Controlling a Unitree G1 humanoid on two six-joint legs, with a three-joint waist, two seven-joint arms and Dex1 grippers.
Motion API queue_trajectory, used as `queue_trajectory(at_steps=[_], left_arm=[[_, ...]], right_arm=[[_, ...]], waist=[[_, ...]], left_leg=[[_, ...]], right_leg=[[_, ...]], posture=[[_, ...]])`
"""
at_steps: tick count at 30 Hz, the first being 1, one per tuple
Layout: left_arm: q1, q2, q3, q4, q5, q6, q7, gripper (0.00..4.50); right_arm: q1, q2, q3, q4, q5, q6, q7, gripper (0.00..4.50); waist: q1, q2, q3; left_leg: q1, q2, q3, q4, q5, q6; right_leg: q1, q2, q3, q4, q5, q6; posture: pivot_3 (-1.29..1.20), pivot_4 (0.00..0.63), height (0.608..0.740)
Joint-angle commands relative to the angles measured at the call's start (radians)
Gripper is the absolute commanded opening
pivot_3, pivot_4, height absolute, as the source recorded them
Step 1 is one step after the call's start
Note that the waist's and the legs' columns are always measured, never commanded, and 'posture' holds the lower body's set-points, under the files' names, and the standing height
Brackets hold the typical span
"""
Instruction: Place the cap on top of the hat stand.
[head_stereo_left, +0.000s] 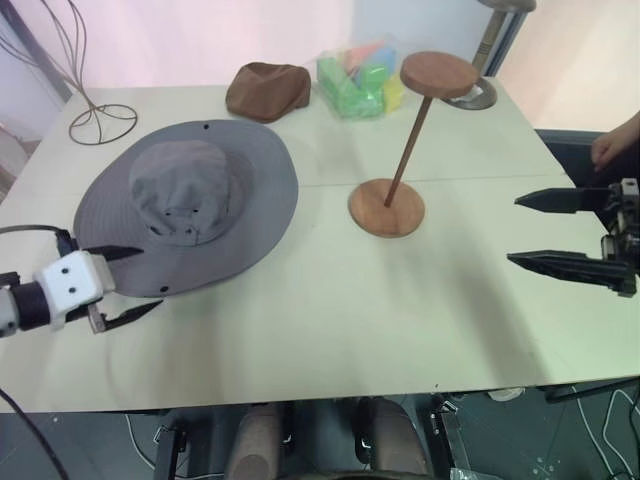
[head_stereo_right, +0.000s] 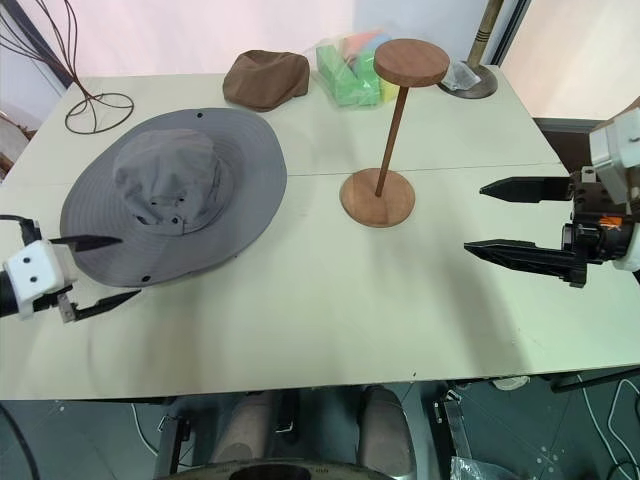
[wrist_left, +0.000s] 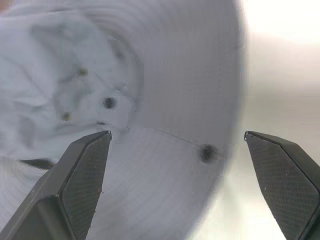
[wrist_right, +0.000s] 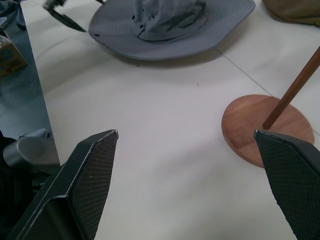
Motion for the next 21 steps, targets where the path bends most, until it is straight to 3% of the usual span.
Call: queue_trajectory(at_steps=[1, 6, 10, 12, 21], left_arm=[[0.034, 0.012, 0.005, -0.016, 0.056, -0.082, -0.034, 4.49], [-0.074, -0.061, -0.127, 0.101, 0.285, -0.282, 0.136, 4.49], [-0.256, -0.145, -0.185, 0.271, 0.608, -0.531, 0.526, 4.49], [-0.29, -0.173, -0.199, 0.324, 0.698, -0.586, 0.669, 4.49], [-0.357, -0.219, -0.291, 0.479, 0.786, -0.589, 0.866, 4.49]], right_arm=[[-0.003, -0.016, -0.027, -0.018, 0.015, -0.022, 0.006, 4.44], [-0.008, -0.036, -0.032, -0.043, 0.049, -0.011, 0.035, 4.44], [-0.033, -0.05, -0.023, -0.054, 0.08, 0.001, 0.026, 4.44], [-0.042, -0.052, -0.017, -0.057, 0.09, 0.004, 0.017, 4.44], [-0.065, -0.061, 0.008, -0.063, 0.105, 0.007, -0.001, 4.44]], waist=[[0.0, 0.0, 0.0], [0.007, 0.0, 0.0], [0.02, -0.001, -0.001], [0.024, -0.002, -0.001], [0.025, -0.003, -0.001]], left_leg=[[0.0, 0.0, 0.0, 0.0, 0.0, 0.0], [0.0, 0.0, 0.0, -0.001, -0.001, -0.002], [-0.001, 0.0, 0.001, 0.0, 0.0, 0.0], [-0.001, 0.0, 0.001, 0.0, 0.0, 0.001], [-0.001, 0.0, 0.002, 0.001, 0.0, 0.002]], right_leg=[[0.0, 0.0, 0.0, -0.001, 0.0, 0.0], [-0.001, 0.0, 0.0, -0.002, 0.0, -0.001], [0.0, 0.0, 0.0, -0.002, 0.002, 0.001], [0.001, 0.0, 0.0, -0.002, 0.003, 0.002], [0.0, 0.0, 0.0, 0.001, 0.004, 0.004]], posture=[[0.0, 0.15, 0.74], [0.0, 0.15, 0.74], [0.0, 0.15, 0.74], [0.0, 0.15, 0.74], [0.0, 0.15, 0.74]])
